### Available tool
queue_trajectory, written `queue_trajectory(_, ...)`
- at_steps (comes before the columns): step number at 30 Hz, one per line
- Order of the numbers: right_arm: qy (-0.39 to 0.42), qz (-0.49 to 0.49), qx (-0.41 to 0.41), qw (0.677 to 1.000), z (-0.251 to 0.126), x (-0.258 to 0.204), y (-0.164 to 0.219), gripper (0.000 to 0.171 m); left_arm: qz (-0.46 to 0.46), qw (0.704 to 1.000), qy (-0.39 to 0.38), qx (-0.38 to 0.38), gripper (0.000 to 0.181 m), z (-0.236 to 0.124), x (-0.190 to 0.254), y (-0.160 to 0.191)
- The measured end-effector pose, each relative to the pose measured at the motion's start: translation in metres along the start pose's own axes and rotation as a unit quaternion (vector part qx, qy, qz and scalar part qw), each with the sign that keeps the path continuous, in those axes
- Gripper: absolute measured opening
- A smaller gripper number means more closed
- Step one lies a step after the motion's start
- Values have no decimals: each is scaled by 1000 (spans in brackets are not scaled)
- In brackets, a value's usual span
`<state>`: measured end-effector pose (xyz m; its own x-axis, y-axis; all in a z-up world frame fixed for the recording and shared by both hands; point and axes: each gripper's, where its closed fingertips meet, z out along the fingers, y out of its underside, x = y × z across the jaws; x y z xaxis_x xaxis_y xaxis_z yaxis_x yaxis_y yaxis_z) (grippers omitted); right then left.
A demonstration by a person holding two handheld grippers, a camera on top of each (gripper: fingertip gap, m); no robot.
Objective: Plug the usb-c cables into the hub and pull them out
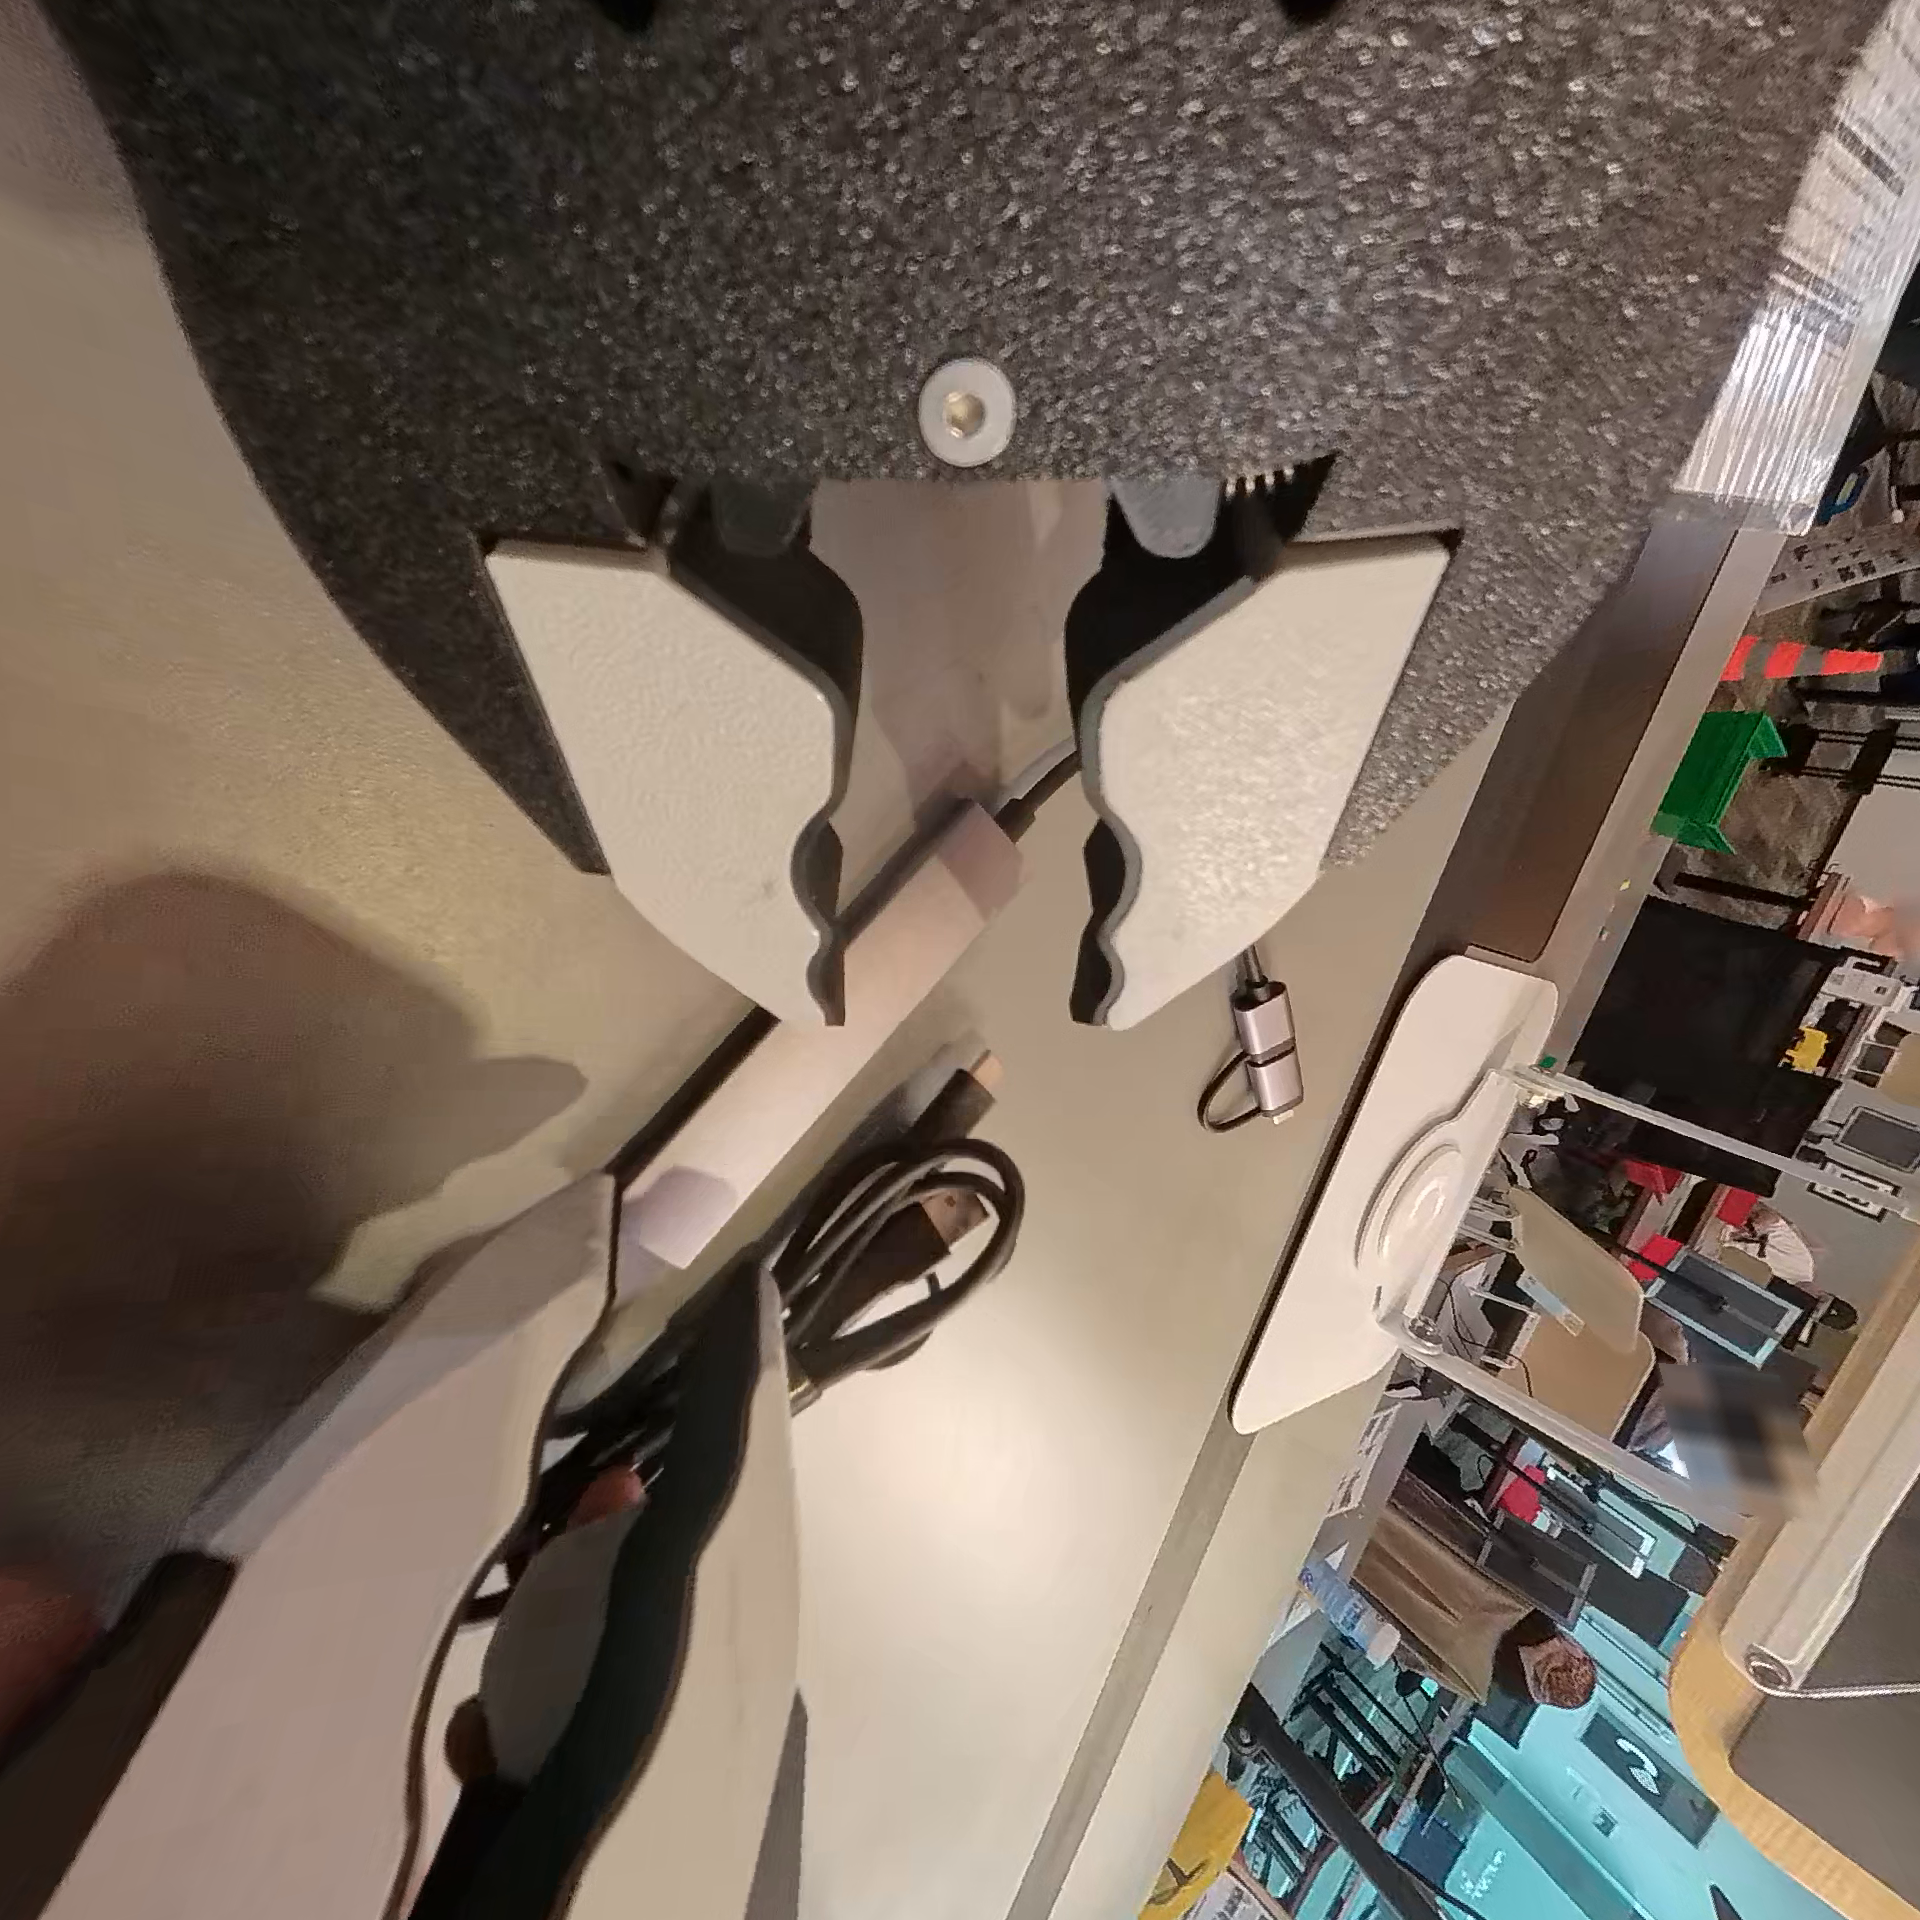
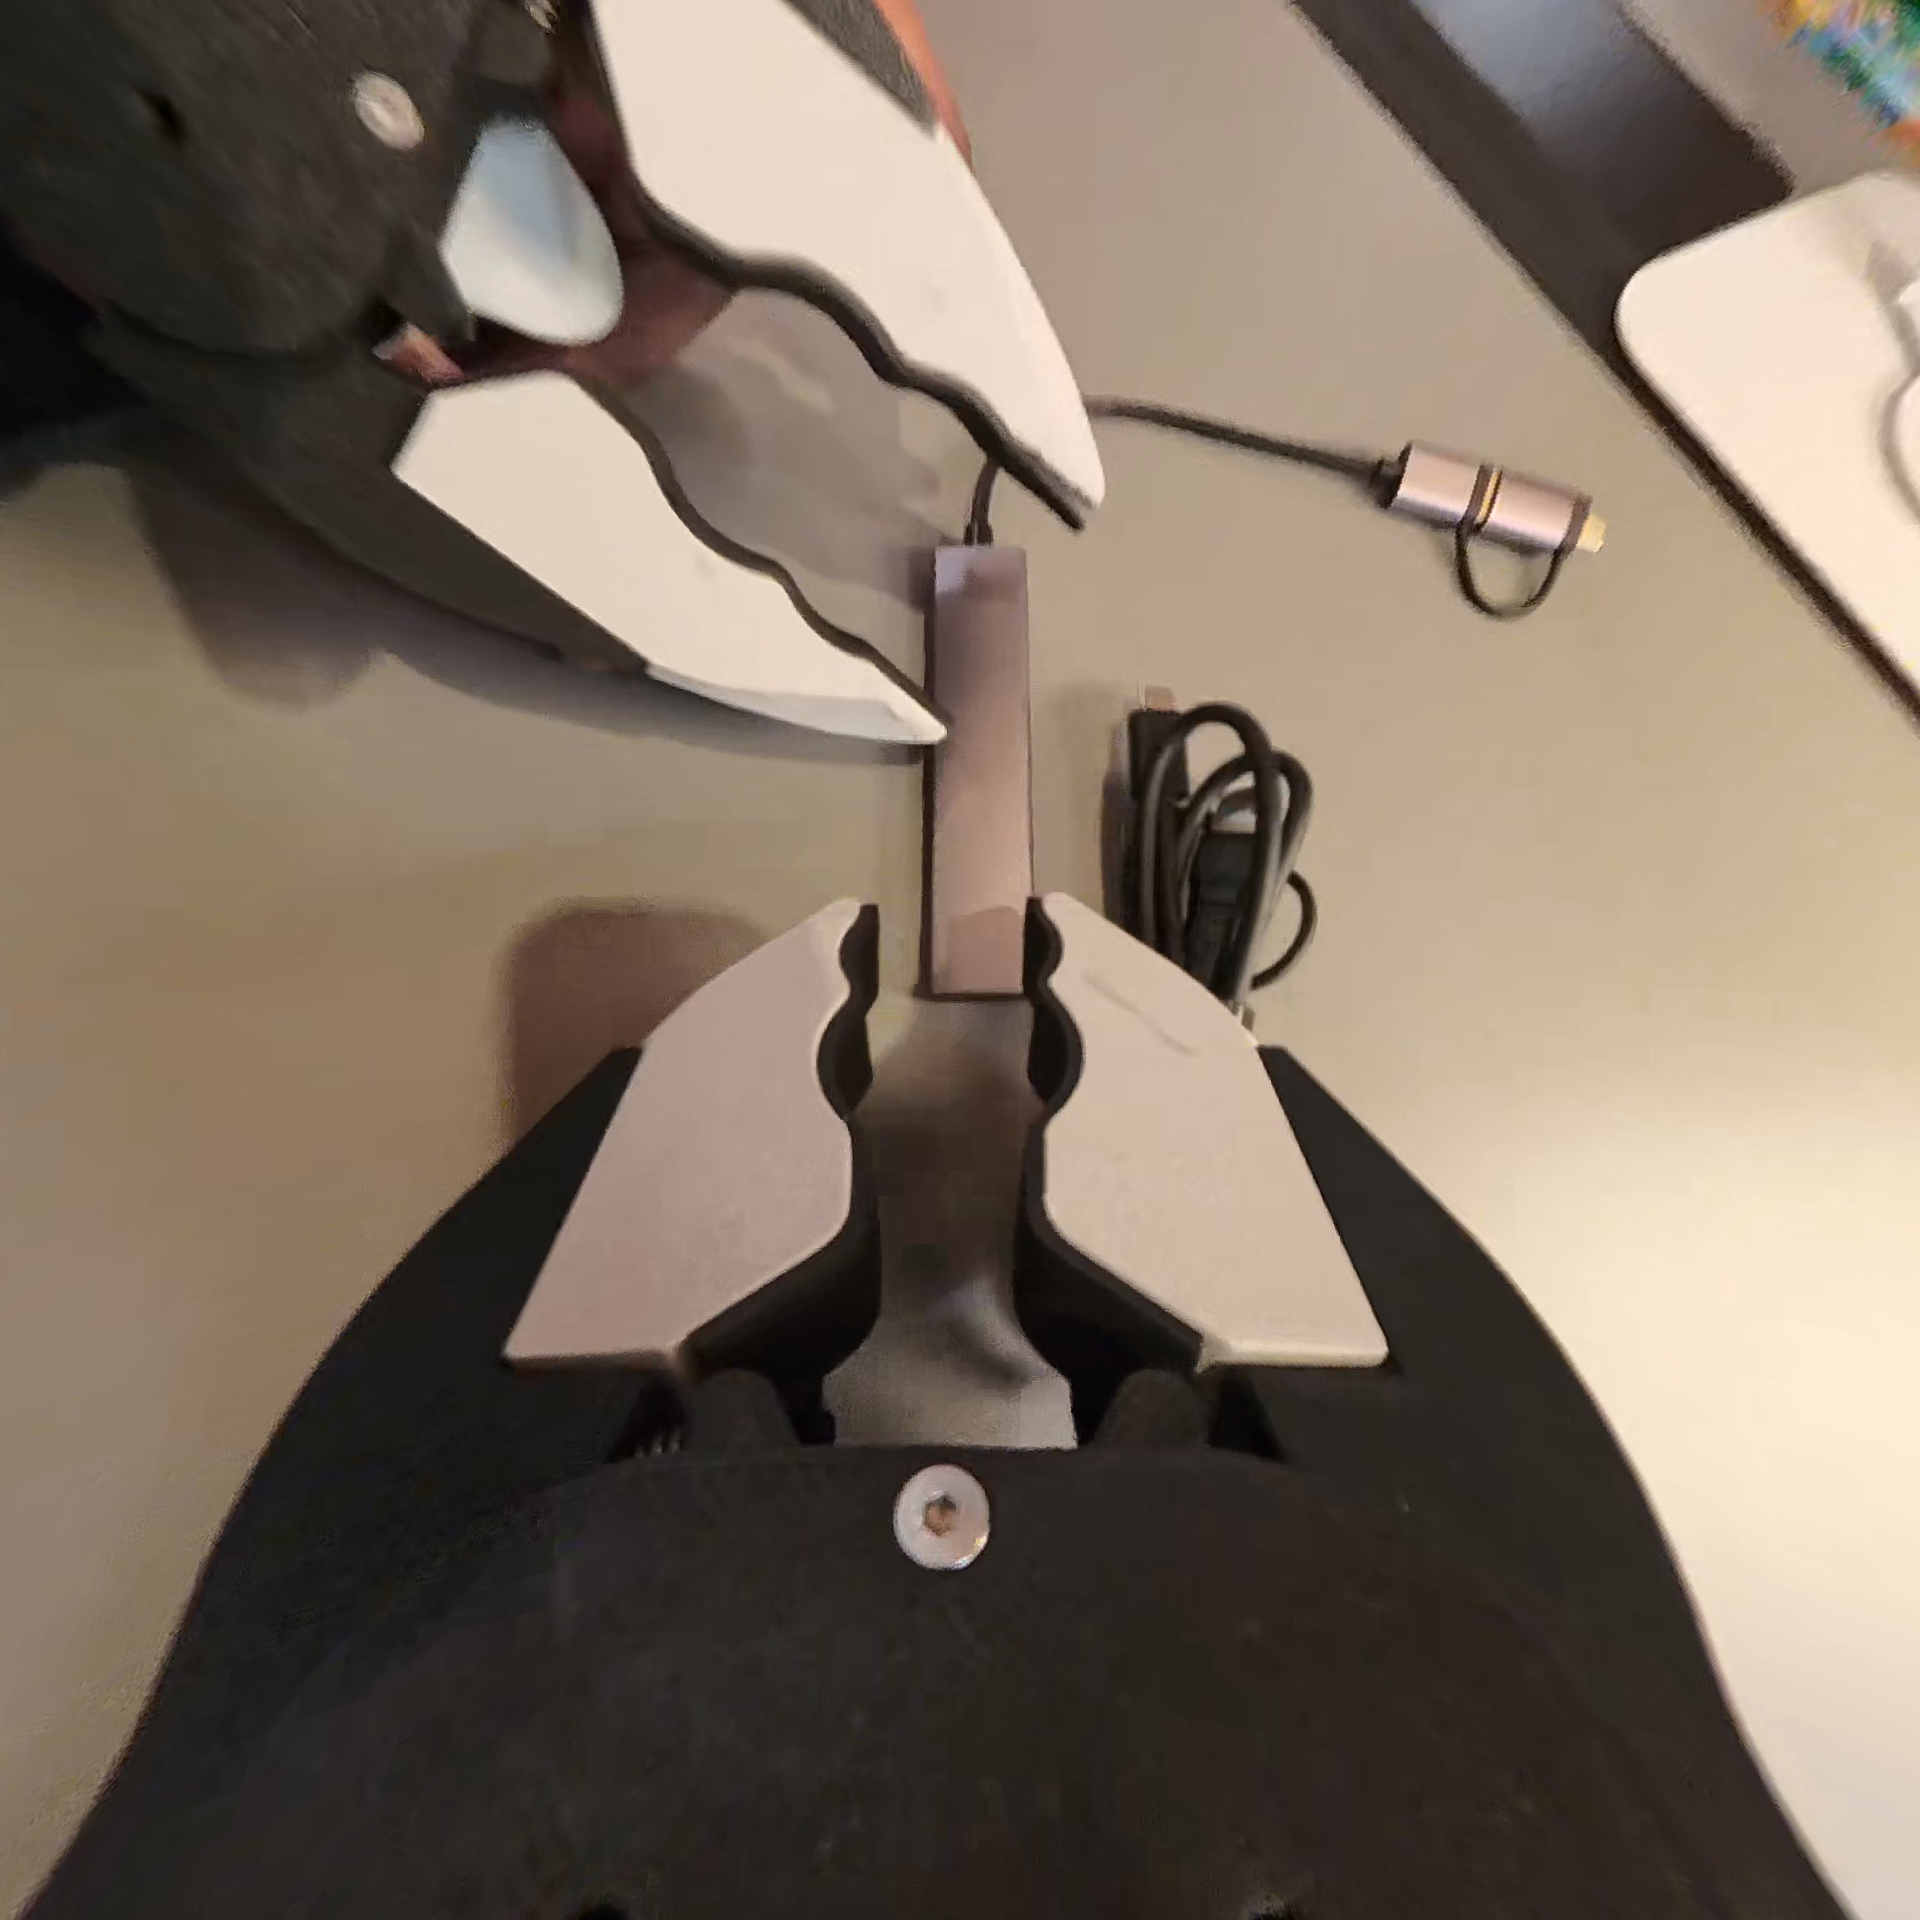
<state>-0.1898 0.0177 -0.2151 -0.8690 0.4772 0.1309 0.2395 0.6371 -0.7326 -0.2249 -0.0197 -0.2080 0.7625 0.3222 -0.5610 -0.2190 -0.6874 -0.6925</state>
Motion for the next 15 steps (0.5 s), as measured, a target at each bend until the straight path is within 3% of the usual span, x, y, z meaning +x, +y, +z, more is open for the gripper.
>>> queue_trajectory(15, -25, -32, -36, 999, 8, -11, 12, 41, -15, 1000, -1, 1, 44, 0, -4, 0)
